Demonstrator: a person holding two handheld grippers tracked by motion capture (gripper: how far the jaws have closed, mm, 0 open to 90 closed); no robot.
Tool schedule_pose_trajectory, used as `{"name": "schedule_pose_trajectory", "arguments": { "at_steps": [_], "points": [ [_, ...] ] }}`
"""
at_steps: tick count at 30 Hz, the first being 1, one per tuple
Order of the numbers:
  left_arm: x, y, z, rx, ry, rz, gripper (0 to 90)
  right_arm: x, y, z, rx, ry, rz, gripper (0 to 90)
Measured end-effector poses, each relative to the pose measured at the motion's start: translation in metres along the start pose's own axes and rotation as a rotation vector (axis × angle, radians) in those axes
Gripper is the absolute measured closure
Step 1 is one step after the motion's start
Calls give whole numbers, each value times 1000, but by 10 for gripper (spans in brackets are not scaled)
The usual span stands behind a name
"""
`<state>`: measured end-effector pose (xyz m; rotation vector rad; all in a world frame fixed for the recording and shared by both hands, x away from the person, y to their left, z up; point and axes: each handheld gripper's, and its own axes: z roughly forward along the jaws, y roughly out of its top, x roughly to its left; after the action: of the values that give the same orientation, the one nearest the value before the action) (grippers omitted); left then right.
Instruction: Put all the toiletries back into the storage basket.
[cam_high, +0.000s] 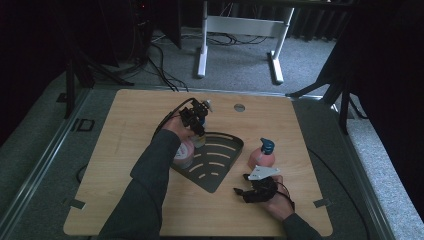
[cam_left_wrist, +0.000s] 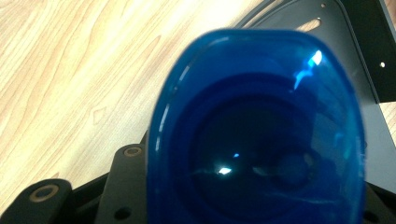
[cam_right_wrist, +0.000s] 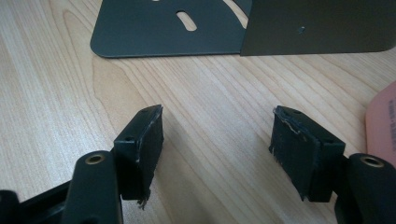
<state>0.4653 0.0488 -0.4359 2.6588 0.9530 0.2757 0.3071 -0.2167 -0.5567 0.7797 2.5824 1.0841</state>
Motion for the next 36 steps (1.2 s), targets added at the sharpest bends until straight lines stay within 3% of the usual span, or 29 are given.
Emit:
{"name": "schedule_pose_trajectory", "arguments": {
  "at_steps": [9,20,27,29,36],
  "points": [
    [-2,6,1,25,15,6,542,0,0,0,0,0,-2,340],
    [2,2,-9,-29,38,-34,473,0,0,0,1,2,-4,340],
    [5,-6,-15,-73,12,-50,430,0,0,0,0,2,-3,339],
    [5,-8,-17,-104,-13,-65,420,0,0,0,-1,3,-3,339],
    [5,-18,-25,-125,-17,-64,403,0,0,0,0,2,-2,338]
  ]
}}
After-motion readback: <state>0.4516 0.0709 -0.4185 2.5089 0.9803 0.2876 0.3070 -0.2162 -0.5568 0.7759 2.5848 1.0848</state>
